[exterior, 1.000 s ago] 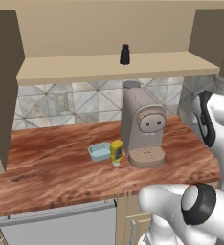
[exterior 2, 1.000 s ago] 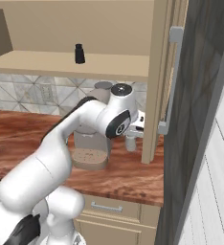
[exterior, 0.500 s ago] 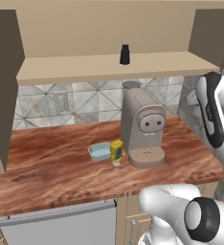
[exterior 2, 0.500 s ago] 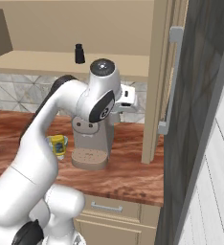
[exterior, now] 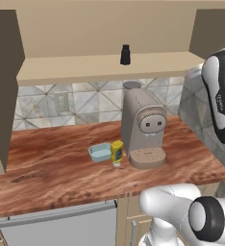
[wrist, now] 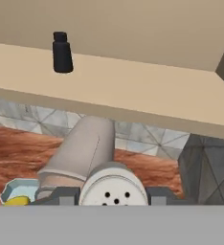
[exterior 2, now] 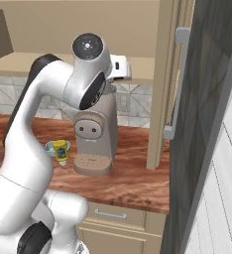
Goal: There are various items on the counter. Only move the condiments/shakers into the cabinet.
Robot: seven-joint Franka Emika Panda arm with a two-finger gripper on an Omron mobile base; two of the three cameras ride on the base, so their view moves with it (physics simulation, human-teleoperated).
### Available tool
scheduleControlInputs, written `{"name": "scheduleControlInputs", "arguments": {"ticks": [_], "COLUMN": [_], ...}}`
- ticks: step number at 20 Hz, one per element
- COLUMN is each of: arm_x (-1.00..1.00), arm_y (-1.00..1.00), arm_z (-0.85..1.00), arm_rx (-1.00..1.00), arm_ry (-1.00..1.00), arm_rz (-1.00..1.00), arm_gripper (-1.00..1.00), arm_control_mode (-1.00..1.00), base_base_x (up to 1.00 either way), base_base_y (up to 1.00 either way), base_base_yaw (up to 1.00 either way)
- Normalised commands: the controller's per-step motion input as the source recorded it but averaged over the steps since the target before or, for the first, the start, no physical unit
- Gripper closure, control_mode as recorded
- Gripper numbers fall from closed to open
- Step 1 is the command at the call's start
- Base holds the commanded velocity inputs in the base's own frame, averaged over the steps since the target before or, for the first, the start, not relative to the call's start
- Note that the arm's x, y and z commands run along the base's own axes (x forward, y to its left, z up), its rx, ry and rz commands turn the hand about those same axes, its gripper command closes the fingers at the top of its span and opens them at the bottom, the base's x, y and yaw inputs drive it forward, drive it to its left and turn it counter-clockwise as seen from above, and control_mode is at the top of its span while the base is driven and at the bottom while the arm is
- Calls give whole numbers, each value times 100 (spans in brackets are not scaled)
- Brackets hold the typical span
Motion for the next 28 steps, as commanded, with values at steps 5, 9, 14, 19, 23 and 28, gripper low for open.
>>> {"name": "scheduleControlInputs", "arguments": {"ticks": [5,9,14,19,23,28], "arm_x": [26,58,76,72,69,47], "arm_y": [22,12,5,6,0,0], "arm_z": [46,14,0,0,0,-1], "arm_rx": [-7,-5,-1,0,0,0], "arm_ry": [-17,-6,2,5,6,7], "arm_rz": [-3,-5,-6,-7,-4,-1], "arm_gripper": [100,100,100,100,100,100], "arm_control_mode": [-100,-100,-100,-100,-100,-100], "base_base_x": [0,0,0,0,0,0], "base_base_y": [0,0,0,0,0,0], "base_base_yaw": [0,0,0,0,0,0]}}
